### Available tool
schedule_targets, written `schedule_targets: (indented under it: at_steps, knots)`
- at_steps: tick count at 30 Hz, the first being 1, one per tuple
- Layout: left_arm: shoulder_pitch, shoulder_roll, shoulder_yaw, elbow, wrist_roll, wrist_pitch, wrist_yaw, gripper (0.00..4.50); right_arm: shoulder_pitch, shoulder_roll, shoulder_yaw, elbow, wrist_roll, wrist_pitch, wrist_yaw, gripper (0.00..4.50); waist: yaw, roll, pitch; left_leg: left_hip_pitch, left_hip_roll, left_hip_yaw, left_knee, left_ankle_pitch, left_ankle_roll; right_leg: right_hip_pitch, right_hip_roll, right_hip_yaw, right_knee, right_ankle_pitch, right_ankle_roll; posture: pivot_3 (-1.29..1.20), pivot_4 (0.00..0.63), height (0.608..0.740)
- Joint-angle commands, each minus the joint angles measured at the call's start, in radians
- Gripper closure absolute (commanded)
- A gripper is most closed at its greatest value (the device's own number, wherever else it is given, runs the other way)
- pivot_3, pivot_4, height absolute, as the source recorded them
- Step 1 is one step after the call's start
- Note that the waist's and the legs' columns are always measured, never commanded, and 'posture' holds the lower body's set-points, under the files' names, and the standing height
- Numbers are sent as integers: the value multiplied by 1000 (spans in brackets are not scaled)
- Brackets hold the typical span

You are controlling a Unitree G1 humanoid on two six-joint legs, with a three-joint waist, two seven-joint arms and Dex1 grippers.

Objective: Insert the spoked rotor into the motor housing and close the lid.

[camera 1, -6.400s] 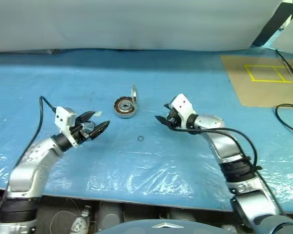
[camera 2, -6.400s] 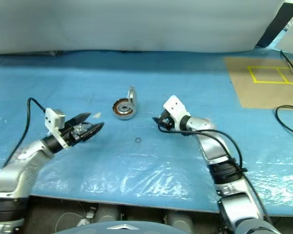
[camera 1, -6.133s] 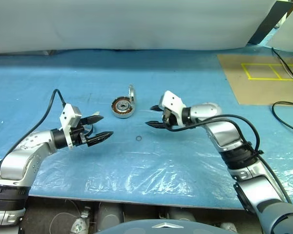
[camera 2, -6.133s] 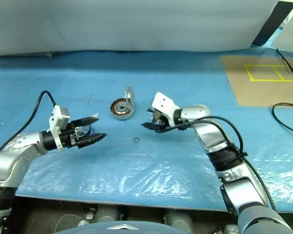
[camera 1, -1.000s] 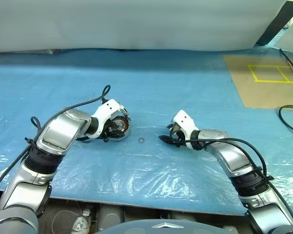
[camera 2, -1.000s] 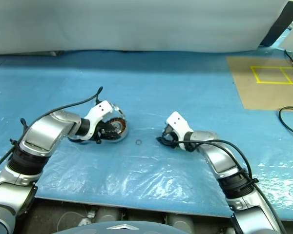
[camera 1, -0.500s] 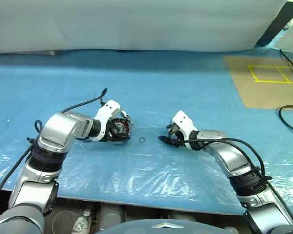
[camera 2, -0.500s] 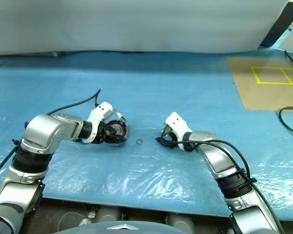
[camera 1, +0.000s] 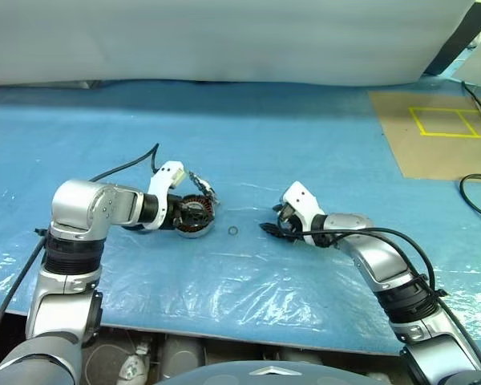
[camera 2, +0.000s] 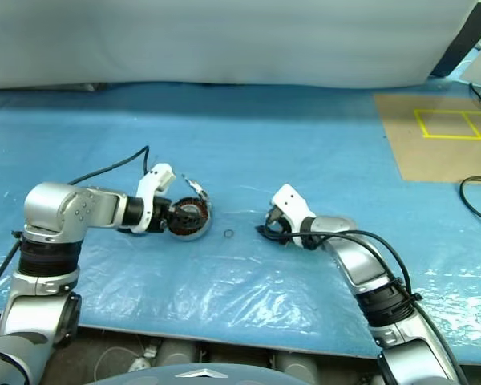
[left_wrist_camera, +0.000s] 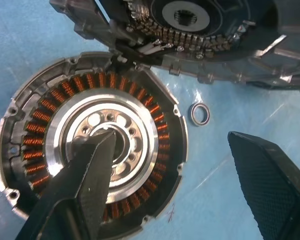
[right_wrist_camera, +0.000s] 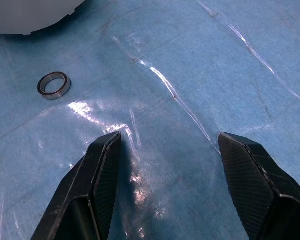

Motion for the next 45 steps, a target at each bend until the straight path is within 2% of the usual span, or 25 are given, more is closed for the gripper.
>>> schedule_targets:
  at_steps: [1,5,7,13,19,24,27,30,33,37,41,45]
  knots:
    - [-27,-36,51,10,-16,4,71,718,1,2,15,17,-8,-3,7,1304,1,0,0,0,0,0,0,0,0,0,0,0,0,-1,-1,0,150,740]
    - [-29,-21,59,10,-62,4,89,718,6,-4,11,16,-10,-3,6,1304,0,0,0,0,0,0,1,0,0,0,0,0,0,-1,-2,0,150,740]
    - [-27,36,32,-15,-80,-8,52,718,11,-7,7,14,-10,0,4,1304,-1,-1,1,-1,0,-1,1,0,0,-1,0,0,0,-1,-2,0,150,740]
    - [29,228,-102,-33,-71,-206,-59,718,21,-11,4,6,-7,4,5,1304,1,-1,1,-3,1,-1,0,0,0,-2,1,-1,0,1,2,0,150,740]
    - [123,361,-49,-83,-200,-341,-314,718,27,-9,-23,-43,55,1,53,1304,0,-1,1,-4,1,-1,0,0,0,-4,0,-1,0,1,2,0,150,740]
    - [329,502,-39,-58,-133,-700,-553,718,6,13,-80,-134,221,76,152,1304,-4,-1,1,-11,1,-1,-2,0,0,-12,3,-1,0,1,2,0,150,740]
    - [429,523,-10,-15,-93,-904,-645,718,-50,23,-69,-127,264,113,187,1304,-2,-1,1,-15,2,-1,0,1,1,-16,4,-1,0,1,2,0,150,740]
    - [482,415,80,-37,-141,-979,-572,718,-128,69,-54,-74,274,121,177,1304,1,-1,1,-14,3,-1,1,-1,-1,-14,4,-1,2,1,3,0,150,740]
    - [529,336,128,-118,-200,-943,-489,697,-173,106,-43,-41,293,131,195,1906,3,-2,1,-14,6,-1,3,-1,-1,-13,3,-2,3,1,3,0,150,740]
    - [612,290,149,-213,-246,-902,-408,697,-193,125,-3,-6,287,140,207,3279,0,-2,0,-14,6,-1,3,-1,-1,-13,4,-2,4,1,3,0,150,740]
    - [674,292,149,-271,-265,-881,-364,697,-212,119,13,23,313,188,243,4486,-2,-2,0,-14,5,-1,3,-1,-1,-14,5,-2,4,2,2,0,150,740]
    - [685,286,133,-256,-243,-895,-322,697,-254,162,49,129,259,158,216,4486,-2,-2,1,-13,6,-1,7,-1,-2,-13,5,-1,8,2,2,0,150,740]
